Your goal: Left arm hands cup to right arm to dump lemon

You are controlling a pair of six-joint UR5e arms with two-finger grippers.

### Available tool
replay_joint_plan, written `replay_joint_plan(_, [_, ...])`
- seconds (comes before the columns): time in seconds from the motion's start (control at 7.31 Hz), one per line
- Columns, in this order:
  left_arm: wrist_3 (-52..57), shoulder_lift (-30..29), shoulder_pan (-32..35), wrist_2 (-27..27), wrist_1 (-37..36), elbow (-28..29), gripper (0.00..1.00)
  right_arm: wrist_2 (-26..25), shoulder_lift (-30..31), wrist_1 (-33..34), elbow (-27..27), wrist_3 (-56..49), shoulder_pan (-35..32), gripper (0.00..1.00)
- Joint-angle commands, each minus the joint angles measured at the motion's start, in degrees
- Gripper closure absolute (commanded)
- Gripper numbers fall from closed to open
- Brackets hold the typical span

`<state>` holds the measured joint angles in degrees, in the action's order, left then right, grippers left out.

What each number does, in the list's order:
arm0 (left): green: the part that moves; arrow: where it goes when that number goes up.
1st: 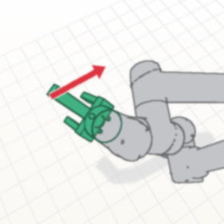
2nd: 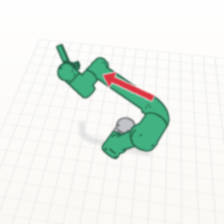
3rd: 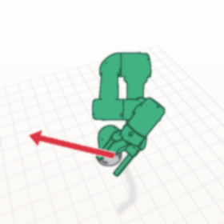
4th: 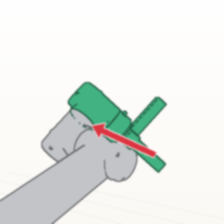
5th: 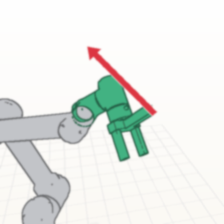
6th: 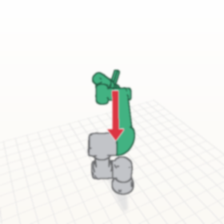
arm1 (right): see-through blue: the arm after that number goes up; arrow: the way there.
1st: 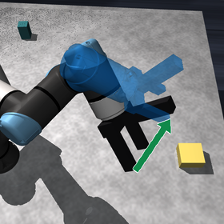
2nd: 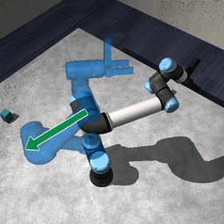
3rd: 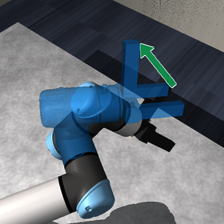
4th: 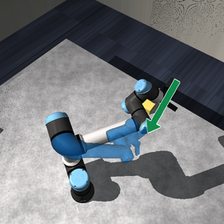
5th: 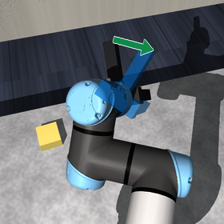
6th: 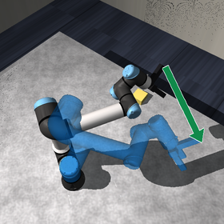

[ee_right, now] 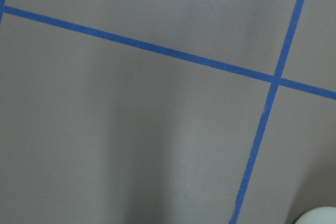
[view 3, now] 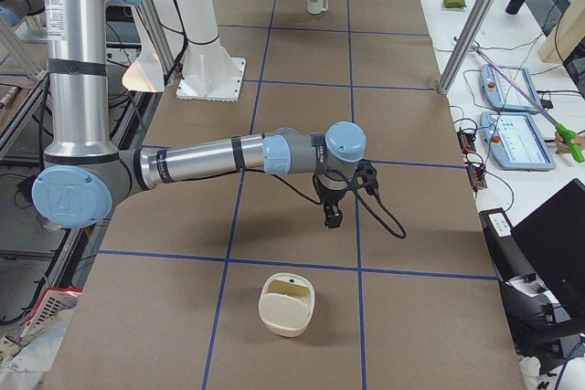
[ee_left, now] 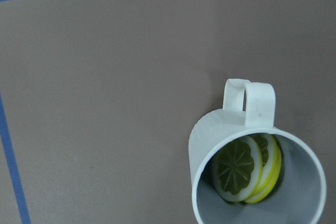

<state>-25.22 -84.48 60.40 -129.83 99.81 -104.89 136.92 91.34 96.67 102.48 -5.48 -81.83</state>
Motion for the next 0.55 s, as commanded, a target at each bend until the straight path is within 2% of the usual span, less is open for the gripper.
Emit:
replay_joint_plan(0.0, [0.0, -1.1, -0.3, 0.0, 0.0, 1.7, 0.10, 0.0, 0.0, 0.0, 0.1, 0.0, 0.3, 0.00])
replay_joint_plan(0.27, [0.1, -1.1, -0.4, 0.0, 0.0, 1.8, 0.61, 0.1, -0.1, -0.1, 0.1, 0.0, 0.5, 0.00])
replay_joint_plan(0.41, [0.0, -1.1, -0.5, 0.0, 0.0, 1.8, 0.83, 0.0, -0.1, 0.0, 0.1, 0.0, 0.5, 0.00])
